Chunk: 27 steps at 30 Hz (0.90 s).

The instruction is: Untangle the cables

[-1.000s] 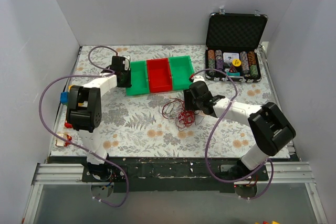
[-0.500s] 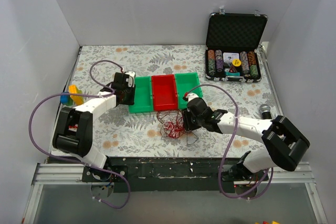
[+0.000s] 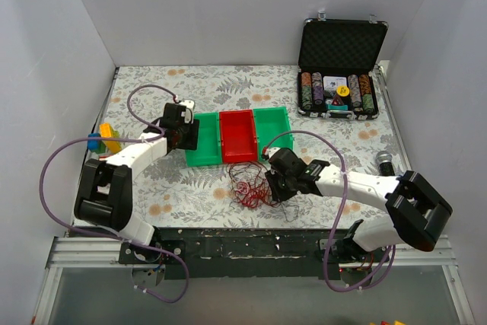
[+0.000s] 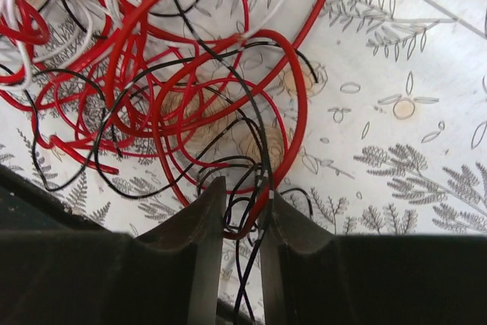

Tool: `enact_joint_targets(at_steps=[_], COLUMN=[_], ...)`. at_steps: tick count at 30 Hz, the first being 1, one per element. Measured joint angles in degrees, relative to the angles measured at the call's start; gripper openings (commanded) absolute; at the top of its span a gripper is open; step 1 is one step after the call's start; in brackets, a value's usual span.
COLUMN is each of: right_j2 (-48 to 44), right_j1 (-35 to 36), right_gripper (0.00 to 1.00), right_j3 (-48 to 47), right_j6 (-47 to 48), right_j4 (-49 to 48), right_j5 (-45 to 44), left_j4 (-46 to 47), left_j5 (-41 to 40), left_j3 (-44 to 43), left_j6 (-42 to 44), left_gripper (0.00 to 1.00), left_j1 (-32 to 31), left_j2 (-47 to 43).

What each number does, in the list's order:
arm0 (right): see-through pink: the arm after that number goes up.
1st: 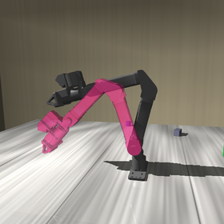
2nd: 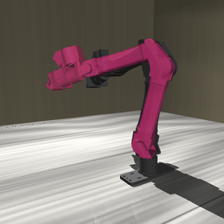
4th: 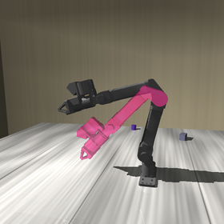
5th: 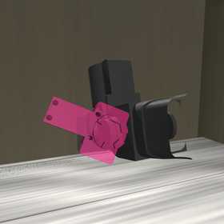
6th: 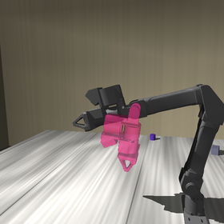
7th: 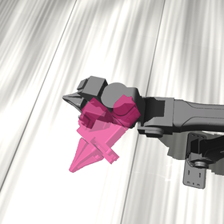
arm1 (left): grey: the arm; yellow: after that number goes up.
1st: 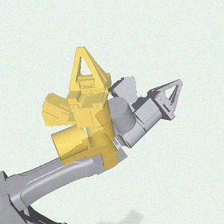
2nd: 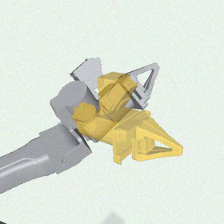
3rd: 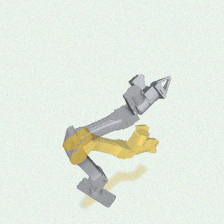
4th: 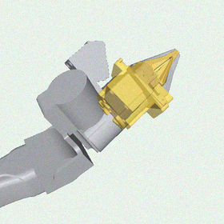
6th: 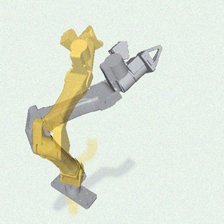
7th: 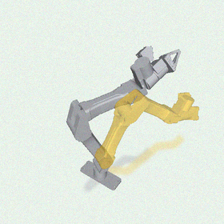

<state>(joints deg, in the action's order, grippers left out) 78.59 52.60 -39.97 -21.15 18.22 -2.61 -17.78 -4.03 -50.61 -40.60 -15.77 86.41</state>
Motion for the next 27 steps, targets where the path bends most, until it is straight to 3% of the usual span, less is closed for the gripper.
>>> enact_joint_targets(at_steps=[2,4,9,11,14,17,19,27], right_j2=[0.0,-0.3,-2.4,-3.0,-3.3,-2.4,-0.6,8.6], right_j1=[0.1,0.2,0.3,0.3,0.3,0.2,-0.1,-1.6], right_gripper=[0.21,0.24,0.64,0.73,0.75,0.76,0.76,0.65], right_j3=[-0.5,-0.8,-2.8,-5.0,-8.6,-11.7,-13.7,-14.7], right_j6=[0.5,0.8,1.8,2.3,3.1,3.4,3.5,3.5], right_j4=[1.7,3.3,8.9,10.6,10.7,9.0,7.0,-5.2], right_j5=[0.4,1.4,2.8,1.8,-0.3,-2.0,-2.7,-3.6], left_j4=[0.0,0.2,0.2,-0.3,-2.0,-3.8,-5.2,-10.6], left_j5=[-0.1,-0.2,-0.1,-0.1,0.0,0.9,2.5,11.7], left_j3=[-2.3,-4.3,-8.4,-9.6,-11.9,-15.2,-17.5,-19.1], left_j6=[-0.9,-1.9,-3.8,-4.3,-4.7,-4.5,-4.1,1.8], left_gripper=[0.5,0.49,0.47,0.5,0.54,0.73,0.8,0.86], left_j1=[0.0,0.0,0.0,0.0,0.0,0.1,0.1,0.1], left_j2=[1.3,2.8,7.8,9.0,9.6,9.5,9.2,2.3])
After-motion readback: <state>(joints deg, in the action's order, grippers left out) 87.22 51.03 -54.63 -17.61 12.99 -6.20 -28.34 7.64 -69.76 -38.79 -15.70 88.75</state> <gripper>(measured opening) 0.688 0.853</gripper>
